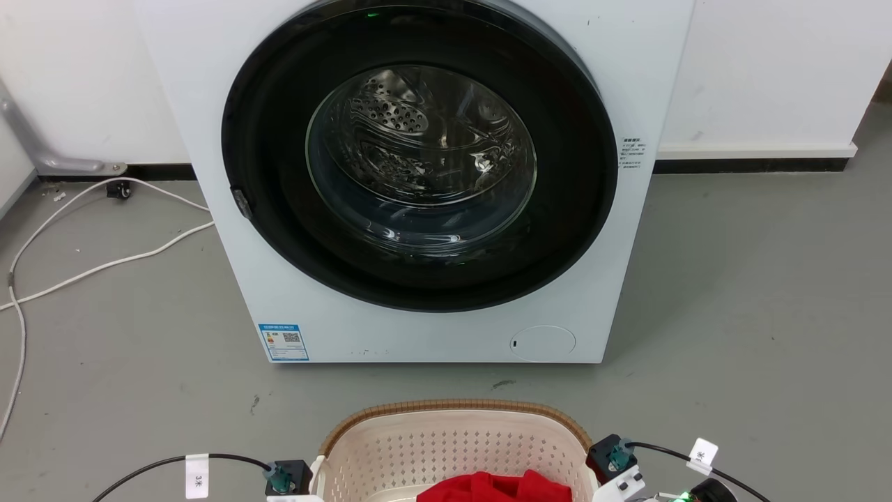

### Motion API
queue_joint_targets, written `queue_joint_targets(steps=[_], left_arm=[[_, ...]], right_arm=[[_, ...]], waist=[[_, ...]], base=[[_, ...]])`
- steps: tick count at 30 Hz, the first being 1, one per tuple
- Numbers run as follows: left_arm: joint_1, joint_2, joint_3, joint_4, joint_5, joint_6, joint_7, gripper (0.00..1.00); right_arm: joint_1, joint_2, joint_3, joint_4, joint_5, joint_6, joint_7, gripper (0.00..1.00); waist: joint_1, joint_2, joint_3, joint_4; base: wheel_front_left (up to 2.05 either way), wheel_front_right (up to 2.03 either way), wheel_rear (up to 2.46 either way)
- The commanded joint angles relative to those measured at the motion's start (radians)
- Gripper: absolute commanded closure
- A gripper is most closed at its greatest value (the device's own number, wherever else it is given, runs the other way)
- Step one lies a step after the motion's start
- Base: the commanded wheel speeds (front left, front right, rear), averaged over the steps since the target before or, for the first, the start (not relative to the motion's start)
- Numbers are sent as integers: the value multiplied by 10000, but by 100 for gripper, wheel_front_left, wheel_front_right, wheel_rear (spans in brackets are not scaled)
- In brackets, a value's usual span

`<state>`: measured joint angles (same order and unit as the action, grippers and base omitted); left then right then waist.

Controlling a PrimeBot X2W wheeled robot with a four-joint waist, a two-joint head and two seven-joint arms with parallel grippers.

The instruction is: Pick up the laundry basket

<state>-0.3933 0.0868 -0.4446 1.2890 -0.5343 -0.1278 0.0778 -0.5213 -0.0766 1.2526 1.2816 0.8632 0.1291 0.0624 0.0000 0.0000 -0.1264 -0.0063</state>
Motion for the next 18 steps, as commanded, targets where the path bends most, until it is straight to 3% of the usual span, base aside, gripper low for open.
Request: queue_joint_targets(steps=[1,18], left_arm=[[127,233,-67,-11,-2,-31,-30,100],[97,298,-370,-11,-335,-31,-16,100]], right_arm=[[161,-164,68,69,19,29,42,100],[135,-159,173,31,117,29,138,100]], waist=[[0,0,-4,-1],[0,0,13,13]], base=[[0,0,0],[0,0,0]])
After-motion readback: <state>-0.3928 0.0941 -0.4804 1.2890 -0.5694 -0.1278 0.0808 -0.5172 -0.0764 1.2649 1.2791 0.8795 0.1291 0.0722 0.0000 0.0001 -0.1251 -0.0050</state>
